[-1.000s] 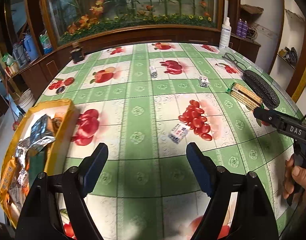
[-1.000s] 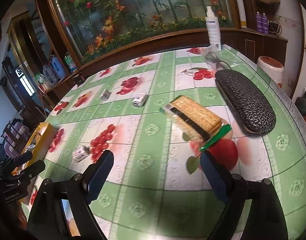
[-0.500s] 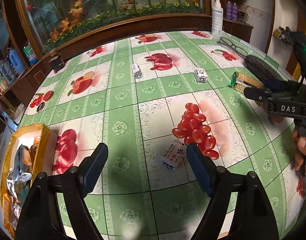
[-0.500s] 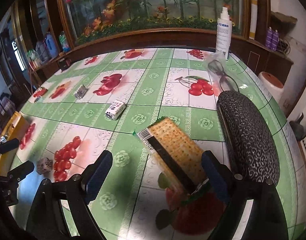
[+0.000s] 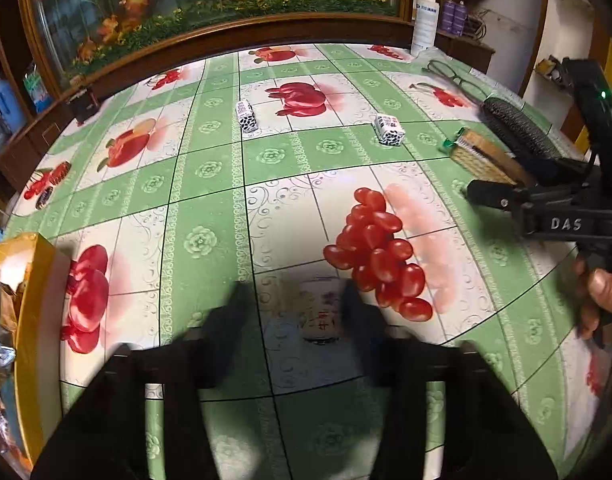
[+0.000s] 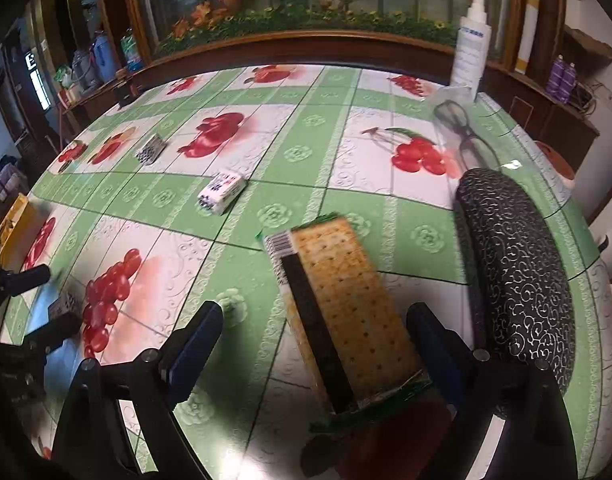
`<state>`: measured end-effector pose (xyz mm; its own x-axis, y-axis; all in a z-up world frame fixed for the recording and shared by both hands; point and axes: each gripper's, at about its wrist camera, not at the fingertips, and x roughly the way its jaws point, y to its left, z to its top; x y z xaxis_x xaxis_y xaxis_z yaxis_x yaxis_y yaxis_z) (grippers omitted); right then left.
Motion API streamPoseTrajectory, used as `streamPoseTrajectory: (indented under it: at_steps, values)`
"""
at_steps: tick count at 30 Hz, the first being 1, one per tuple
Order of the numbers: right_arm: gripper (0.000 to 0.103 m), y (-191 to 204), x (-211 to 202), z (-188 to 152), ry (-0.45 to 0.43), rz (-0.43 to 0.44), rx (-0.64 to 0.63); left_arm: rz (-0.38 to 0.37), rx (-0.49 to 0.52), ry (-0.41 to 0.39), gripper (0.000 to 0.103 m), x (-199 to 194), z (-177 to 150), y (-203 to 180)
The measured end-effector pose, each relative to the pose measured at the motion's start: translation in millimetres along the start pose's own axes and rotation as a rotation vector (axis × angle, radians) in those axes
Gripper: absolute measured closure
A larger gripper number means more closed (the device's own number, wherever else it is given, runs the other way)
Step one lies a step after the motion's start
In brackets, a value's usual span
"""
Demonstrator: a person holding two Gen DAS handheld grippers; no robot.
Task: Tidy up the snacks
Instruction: 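Grasp the cracker pack with the right gripper while the left grasps the white milk candy, then carry the cracker pack with the right gripper into the box and release it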
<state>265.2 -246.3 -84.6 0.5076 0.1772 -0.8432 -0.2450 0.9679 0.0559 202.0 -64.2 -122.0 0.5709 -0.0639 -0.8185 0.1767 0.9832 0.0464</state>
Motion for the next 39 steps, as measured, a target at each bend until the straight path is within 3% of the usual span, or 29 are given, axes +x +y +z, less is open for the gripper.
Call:
streamPoseTrajectory:
  at_steps: [3,5,11,26,39]
  values:
    - [0.025,1.3,-3.1,-1.5,-0.007,0.005,0.018,0.022,0.016,-0.002,0.086,-1.2,-2.0,-1.2]
    - [0.055,0.5,-7.4,-2.4,-0.010,0.007,0.040,0.004,-0.002,-0.003,0.087,-2.3,-4.4,2.9]
    - [0.055,7.9,-20.5,-14.7,-0.010,0.080,0.078,-0.043,-0.066,-0.001,0.087,-10.8,-19.3,19.1]
    - [0.056,63.4,-89.2,-48.5,-0.135,0.284,0.126,-0.136,-0.223,-0.063,0.087,-69.8,-66.4,60.3]
    - [0.056,157.0,-105.9,-61.6,-0.125,0.416,0.003,0.021,-0.257,-0.140,0.087,-119.7,-85.1,81.5]
